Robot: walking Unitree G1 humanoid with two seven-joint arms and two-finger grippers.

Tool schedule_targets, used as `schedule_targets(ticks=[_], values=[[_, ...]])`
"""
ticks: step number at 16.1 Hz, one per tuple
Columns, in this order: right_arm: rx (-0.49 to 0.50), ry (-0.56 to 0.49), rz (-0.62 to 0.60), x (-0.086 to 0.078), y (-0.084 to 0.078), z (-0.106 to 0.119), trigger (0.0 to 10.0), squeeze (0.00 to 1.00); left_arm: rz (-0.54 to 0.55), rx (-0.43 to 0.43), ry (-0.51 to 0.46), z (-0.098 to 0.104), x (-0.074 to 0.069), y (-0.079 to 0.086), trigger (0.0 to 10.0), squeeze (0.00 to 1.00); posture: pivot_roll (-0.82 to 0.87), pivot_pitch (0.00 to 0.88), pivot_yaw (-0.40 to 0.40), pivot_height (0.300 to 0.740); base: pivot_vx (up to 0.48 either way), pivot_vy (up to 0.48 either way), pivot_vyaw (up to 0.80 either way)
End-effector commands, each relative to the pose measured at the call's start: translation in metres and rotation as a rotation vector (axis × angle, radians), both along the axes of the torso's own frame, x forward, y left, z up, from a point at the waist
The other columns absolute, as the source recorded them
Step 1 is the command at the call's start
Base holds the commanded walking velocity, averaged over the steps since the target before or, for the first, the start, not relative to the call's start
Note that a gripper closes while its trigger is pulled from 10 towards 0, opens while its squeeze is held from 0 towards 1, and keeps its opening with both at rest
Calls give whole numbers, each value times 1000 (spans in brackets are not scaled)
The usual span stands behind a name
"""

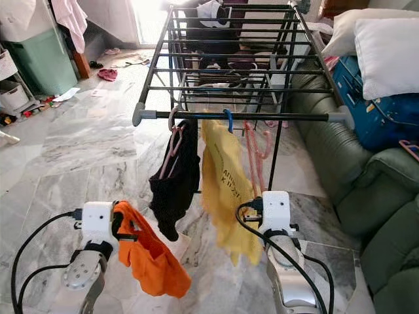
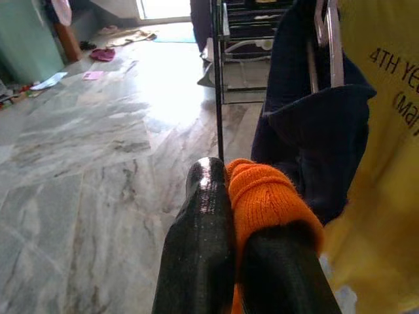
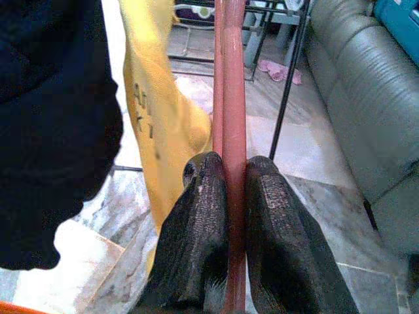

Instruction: Hang hanger

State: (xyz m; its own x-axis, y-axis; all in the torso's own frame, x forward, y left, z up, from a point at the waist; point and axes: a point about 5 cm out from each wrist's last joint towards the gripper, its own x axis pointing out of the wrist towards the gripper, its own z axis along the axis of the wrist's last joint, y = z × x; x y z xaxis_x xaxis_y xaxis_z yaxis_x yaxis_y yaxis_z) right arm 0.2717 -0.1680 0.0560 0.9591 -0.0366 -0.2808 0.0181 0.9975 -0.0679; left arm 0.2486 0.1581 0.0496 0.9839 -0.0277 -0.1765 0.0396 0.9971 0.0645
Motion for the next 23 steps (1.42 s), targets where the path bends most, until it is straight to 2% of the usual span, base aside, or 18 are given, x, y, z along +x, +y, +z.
schedule_targets(ticks=[1, 23], values=[[9, 16, -14, -1, -1, -3, 10000, 0, -17, 17, -16, 5, 3, 0, 10000, 0, -99, 0, 29, 740, -289, 0, 0], [11, 33, -46, -2, -2, -6, 10000, 0, -52, 29, -2, 4, 7, -3, 10000, 0, -109, 0, 44, 740, -351, 0, 0]])
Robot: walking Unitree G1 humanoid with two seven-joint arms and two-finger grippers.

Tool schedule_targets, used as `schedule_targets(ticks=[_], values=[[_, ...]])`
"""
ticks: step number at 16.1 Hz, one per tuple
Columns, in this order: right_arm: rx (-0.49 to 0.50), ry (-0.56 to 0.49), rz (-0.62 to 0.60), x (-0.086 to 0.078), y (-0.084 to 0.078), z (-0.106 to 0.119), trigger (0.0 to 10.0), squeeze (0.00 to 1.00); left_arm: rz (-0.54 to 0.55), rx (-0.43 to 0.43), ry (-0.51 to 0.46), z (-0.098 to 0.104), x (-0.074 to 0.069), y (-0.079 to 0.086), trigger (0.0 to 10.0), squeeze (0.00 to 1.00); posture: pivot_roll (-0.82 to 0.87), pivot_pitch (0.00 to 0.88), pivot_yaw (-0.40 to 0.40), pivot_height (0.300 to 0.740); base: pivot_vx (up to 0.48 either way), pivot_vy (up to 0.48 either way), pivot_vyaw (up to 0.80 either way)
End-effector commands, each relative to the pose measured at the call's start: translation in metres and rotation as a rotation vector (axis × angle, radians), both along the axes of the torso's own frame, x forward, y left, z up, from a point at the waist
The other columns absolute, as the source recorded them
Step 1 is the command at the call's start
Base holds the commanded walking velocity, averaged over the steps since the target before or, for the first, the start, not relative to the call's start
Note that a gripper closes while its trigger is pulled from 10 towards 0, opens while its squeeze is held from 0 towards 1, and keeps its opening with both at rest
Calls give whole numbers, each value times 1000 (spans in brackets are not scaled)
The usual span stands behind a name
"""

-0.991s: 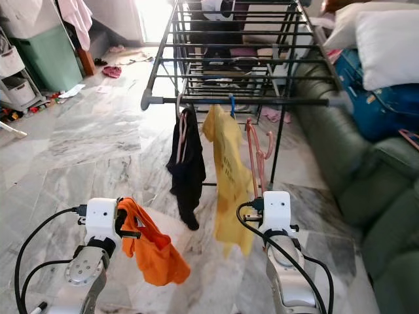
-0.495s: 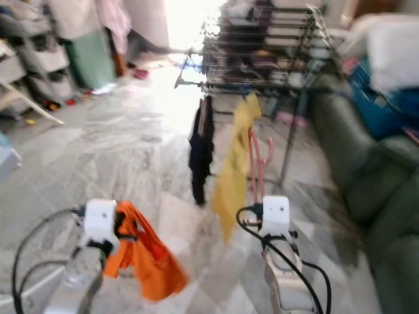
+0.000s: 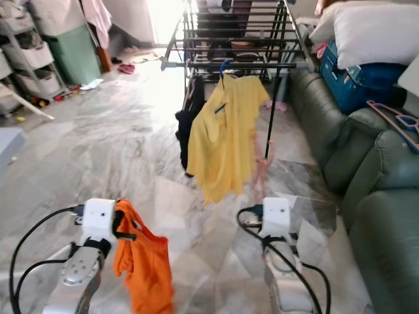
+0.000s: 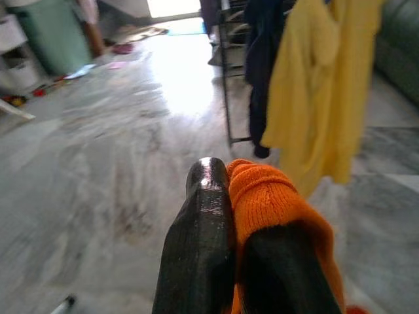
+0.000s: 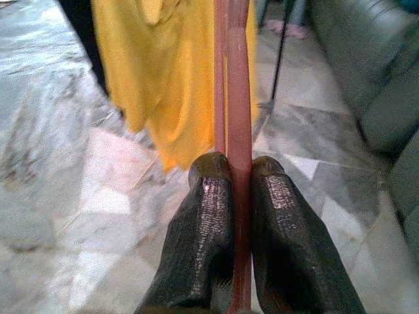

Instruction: Hang hanger

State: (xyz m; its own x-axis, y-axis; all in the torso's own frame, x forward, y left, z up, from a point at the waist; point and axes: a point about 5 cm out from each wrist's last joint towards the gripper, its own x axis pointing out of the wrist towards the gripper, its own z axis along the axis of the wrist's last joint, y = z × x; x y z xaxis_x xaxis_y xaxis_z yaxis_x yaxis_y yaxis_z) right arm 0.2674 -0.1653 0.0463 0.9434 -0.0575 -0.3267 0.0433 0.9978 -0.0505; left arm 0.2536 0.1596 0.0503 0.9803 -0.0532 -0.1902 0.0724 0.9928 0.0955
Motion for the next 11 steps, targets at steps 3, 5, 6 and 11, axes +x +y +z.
schedule_targets(ticks=[3, 5, 6, 11], values=[[-6, -16, -16, 2, -5, 4, 10000, 0, -24, -12, -17, 3, 2, -6, 10000, 0, -110, 0, 45, 740, -109, 0, 0], [-2, -21, -16, 3, -4, 5, 10000, 0, -46, -46, -28, 5, 3, -8, 10000, 0, -113, 0, 47, 740, 0, 0, 0], [-1, -21, -15, 3, -4, 5, 10000, 0, -53, -16, -18, 4, 3, -8, 10000, 0, -112, 0, 48, 740, 0, 0, 0], [-7, -24, 15, 2, 1, 4, 10000, 0, -101, -59, -24, 6, 5, -19, 10000, 0, -112, 0, 55, 740, 0, 0, 428]])
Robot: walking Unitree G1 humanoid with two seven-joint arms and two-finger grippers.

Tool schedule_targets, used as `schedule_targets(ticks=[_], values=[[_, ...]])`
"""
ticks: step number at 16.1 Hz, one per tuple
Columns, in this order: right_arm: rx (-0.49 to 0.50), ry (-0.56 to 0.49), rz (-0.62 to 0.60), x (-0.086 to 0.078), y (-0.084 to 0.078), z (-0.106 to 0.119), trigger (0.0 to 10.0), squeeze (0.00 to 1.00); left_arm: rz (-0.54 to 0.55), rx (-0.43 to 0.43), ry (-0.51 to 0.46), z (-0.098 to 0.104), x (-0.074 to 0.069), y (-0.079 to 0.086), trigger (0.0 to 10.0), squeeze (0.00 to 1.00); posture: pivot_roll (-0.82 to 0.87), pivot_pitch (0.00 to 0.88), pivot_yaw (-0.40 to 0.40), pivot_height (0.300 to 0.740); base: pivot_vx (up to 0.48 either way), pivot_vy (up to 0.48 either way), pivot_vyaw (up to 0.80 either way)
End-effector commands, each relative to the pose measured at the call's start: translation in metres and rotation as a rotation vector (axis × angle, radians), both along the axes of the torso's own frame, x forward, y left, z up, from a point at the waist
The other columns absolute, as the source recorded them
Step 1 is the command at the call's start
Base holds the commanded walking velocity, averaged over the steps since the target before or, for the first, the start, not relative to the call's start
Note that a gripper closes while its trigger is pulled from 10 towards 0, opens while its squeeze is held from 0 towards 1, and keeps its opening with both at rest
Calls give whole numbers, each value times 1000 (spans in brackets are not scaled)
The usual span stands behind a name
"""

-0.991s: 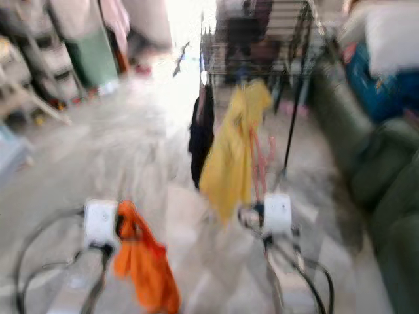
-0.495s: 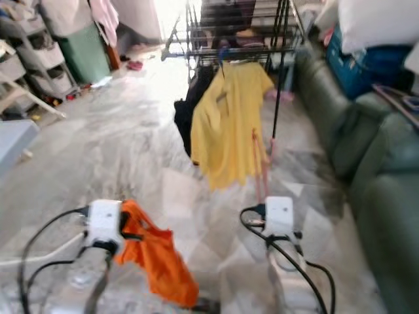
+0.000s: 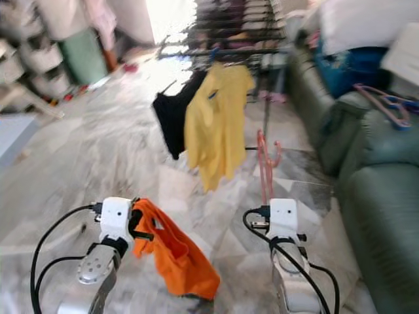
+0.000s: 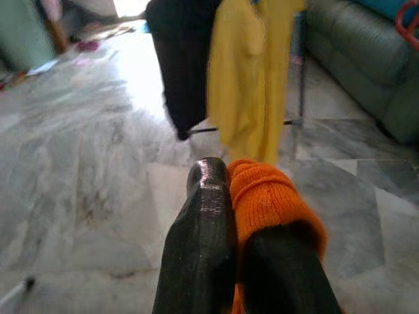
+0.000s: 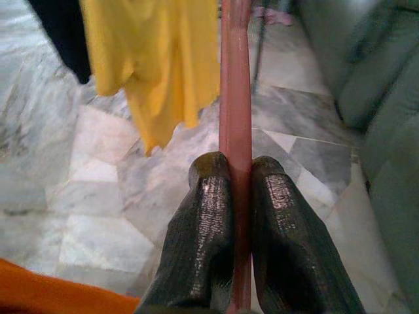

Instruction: Hang hanger

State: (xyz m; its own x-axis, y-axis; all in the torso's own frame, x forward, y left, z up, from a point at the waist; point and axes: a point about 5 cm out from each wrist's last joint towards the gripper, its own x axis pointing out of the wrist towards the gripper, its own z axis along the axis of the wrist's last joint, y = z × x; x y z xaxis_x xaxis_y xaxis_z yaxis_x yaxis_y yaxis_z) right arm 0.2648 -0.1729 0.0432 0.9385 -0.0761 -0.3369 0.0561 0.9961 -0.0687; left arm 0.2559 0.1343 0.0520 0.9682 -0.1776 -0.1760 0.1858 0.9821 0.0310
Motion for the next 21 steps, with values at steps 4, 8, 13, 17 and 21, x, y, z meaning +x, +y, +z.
schedule_targets(ticks=[4, 8, 13, 17, 21], values=[[2, -60, 63, 8, 15, 14, 10000, 0, 11, 5, -18, 5, 4, 8, 10000, 0, -112, 0, 59, 740, 0, 0, 800], [4, -52, 66, 8, 15, 12, 10000, 0, 1, -2, -16, 5, 3, 6, 10000, 0, -110, 0, 58, 740, 0, 0, 800], [-2, -55, 87, 10, 15, 13, 10000, 0, -9, 0, -8, 4, 2, 5, 10000, 0, -112, 0, 57, 740, 0, 0, 800], [3, -52, 105, 9, 17, 12, 10000, 0, -14, 3, -6, 3, 2, 5, 10000, 0, -111, 0, 59, 740, 0, 0, 800], [7, -50, 108, 10, 17, 11, 10000, 0, -20, 4, -4, 3, 3, 4, 10000, 0, -111, 0, 59, 740, 0, 0, 800]])
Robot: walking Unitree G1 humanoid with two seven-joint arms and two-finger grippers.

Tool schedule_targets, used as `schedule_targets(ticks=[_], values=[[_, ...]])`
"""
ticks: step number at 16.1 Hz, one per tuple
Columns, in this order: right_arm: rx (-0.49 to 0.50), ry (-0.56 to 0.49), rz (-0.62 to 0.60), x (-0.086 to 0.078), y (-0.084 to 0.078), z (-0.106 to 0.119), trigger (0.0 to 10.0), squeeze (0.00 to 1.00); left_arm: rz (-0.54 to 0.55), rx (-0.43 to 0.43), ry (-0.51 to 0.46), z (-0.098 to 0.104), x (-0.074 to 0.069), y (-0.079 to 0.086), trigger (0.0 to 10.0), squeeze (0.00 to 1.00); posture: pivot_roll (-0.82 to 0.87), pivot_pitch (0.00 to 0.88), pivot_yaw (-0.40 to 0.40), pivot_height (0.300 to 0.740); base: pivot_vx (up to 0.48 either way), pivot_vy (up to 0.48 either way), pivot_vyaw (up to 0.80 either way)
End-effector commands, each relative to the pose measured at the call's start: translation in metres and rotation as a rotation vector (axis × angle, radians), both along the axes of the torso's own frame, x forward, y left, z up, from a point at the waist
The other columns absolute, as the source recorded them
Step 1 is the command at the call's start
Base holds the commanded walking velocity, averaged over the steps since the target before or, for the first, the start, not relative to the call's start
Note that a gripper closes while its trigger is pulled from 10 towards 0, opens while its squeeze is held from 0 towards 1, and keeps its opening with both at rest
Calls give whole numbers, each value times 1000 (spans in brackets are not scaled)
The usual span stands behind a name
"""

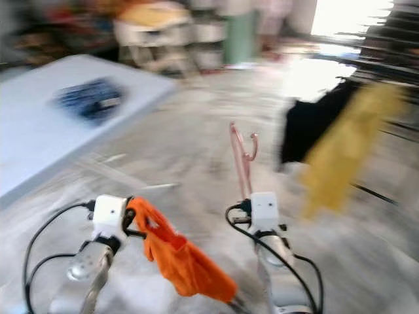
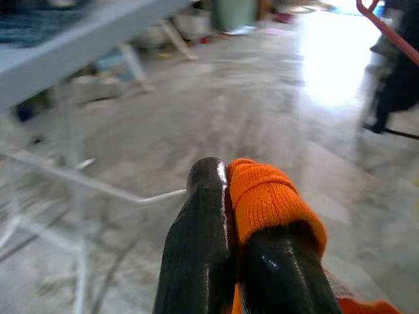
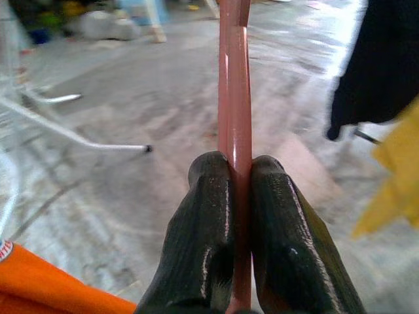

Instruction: Hang hanger

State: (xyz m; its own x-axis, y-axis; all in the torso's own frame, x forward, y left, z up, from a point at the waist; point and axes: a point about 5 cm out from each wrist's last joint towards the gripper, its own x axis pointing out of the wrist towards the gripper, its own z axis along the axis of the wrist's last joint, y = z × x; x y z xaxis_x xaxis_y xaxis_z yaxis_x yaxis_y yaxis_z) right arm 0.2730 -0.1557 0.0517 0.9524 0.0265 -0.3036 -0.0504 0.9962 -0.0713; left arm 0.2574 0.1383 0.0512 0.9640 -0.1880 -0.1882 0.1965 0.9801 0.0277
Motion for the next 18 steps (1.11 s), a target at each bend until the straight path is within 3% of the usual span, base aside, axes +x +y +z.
schedule_targets(ticks=[1, 12, 18], values=[[10, -14, 1, 2, 0, 3, 10000, 0, -10, 6, -18, 4, 1, 0, 10000, 0, -111, 0, 59, 740, 0, 0, 800], [1, -33, 58, 6, 3, 6, 10000, 0, -5, 14, -25, 3, 0, 0, 10000, 0, -102, 0, 40, 740, 0, 0, 57], [8, -25, 56, 6, 4, 5, 10000, 0, -6, 15, -16, 1, 1, 1, 10000, 0, -105, 0, 46, 740, 0, -291, 772]])
